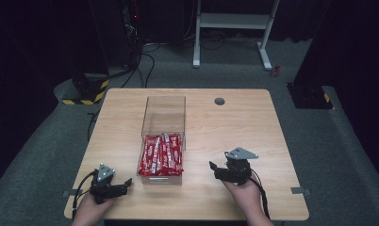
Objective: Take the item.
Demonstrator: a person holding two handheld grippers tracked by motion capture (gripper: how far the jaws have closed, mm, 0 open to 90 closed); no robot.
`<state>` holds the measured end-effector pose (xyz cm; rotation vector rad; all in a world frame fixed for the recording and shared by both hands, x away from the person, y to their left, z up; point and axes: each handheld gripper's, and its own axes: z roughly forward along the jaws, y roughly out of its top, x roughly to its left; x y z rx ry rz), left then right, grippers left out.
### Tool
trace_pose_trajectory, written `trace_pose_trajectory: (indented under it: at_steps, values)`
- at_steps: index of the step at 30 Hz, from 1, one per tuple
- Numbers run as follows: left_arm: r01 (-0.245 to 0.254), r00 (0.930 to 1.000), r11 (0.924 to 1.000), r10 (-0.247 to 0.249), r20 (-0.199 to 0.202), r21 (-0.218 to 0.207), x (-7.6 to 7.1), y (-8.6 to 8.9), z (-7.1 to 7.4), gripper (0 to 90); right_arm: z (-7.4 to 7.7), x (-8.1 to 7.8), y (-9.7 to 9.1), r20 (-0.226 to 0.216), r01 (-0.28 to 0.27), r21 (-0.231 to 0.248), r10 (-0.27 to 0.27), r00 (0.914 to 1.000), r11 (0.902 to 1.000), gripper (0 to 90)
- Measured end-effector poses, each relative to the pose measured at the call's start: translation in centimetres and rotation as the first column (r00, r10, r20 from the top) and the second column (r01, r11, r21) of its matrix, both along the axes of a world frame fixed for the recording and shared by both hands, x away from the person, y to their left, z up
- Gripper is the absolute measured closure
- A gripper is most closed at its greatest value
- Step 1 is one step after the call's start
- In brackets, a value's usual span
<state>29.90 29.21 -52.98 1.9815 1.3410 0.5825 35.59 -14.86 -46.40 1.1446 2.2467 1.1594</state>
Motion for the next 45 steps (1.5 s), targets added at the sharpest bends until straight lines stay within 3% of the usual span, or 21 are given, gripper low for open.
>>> trace_pose_trajectory:
  at_steps: [18,26,45]
  values:
    - [0.005,1.0,1.0,-0.005,0.003,0.007,-0.1,0.0,0.0,14.3,1.6,-0.6,3.0,0.046,-0.068,0.016,0.067,0.9967,0.9976,31.6]
    - [0.003,1.0,1.0,-0.003,0.001,0.001,-0.1,-0.1,0.0,14.2,2.0,-0.6,4.0,0.041,-0.107,0.033,0.105,0.9936,0.9938,35.6]
    - [0.004,1.0,1.0,-0.004,0.001,0.001,-0.1,-0.1,0.0,14.3,3.8,-1.0,6.3,0.064,-0.14,0.055,0.136,0.9886,0.9887,39.3]
